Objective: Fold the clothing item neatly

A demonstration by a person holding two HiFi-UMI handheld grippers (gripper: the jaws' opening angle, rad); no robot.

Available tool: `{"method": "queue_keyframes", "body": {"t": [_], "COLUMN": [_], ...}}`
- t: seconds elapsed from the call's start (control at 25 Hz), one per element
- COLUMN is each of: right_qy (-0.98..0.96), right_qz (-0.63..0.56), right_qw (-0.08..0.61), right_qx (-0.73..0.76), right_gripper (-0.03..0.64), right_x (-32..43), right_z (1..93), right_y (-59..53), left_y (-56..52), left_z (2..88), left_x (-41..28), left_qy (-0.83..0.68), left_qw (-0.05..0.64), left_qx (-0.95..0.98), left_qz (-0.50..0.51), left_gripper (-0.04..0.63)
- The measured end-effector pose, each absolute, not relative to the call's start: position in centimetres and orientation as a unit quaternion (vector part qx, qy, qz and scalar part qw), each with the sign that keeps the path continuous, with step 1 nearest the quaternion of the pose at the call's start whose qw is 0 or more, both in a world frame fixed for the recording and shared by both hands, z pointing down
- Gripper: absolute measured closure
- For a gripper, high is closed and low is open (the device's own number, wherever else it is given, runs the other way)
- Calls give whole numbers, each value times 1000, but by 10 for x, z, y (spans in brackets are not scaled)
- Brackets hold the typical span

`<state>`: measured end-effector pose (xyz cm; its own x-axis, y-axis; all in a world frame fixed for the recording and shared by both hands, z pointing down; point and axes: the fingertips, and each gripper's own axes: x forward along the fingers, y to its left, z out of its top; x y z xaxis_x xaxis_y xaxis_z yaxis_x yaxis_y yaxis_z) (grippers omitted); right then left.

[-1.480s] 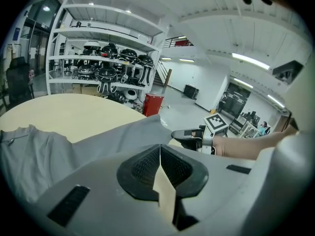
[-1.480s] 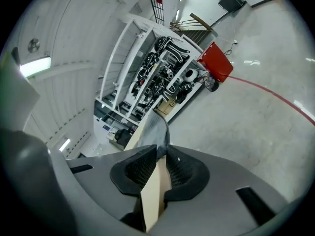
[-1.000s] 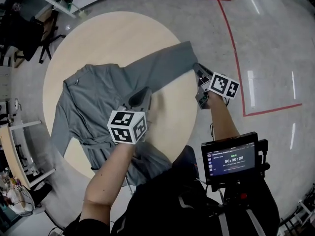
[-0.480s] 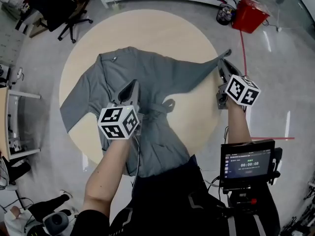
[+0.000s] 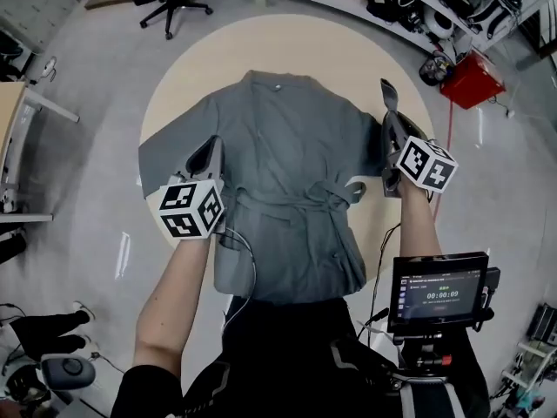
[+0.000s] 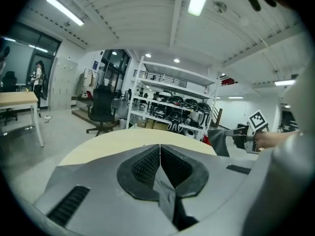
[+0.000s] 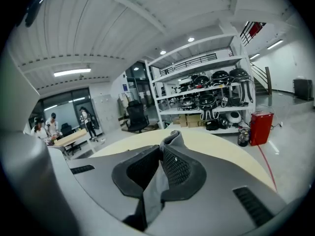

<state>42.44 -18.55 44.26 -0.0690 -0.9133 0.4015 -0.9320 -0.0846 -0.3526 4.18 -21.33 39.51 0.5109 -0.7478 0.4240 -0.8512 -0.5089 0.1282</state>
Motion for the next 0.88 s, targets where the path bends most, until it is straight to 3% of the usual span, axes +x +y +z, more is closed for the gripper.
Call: {"method": "queue_keyframes", "body": {"t": [0.44, 0.64, 0.88], "right_qy": [-750, -789, -807], "right_qz": [281, 268, 256], "right_qw": [93, 170, 242], "right_qx": [592, 526, 475], "right_gripper": [584, 584, 584], "right_x": [237, 104, 32], "right_z": [465, 509, 556], "right_y": [-260, -281, -275], "left_y": [-215, -222, -223], "left_z": [410, 428, 407], "left_x": [-102, -176, -204], "left_qy": [-539, -570, -576], "left_qw": [188, 201, 223], "left_qx": [811, 788, 784], "left_qz": [132, 114, 66], "left_gripper": [597, 597, 597]}}
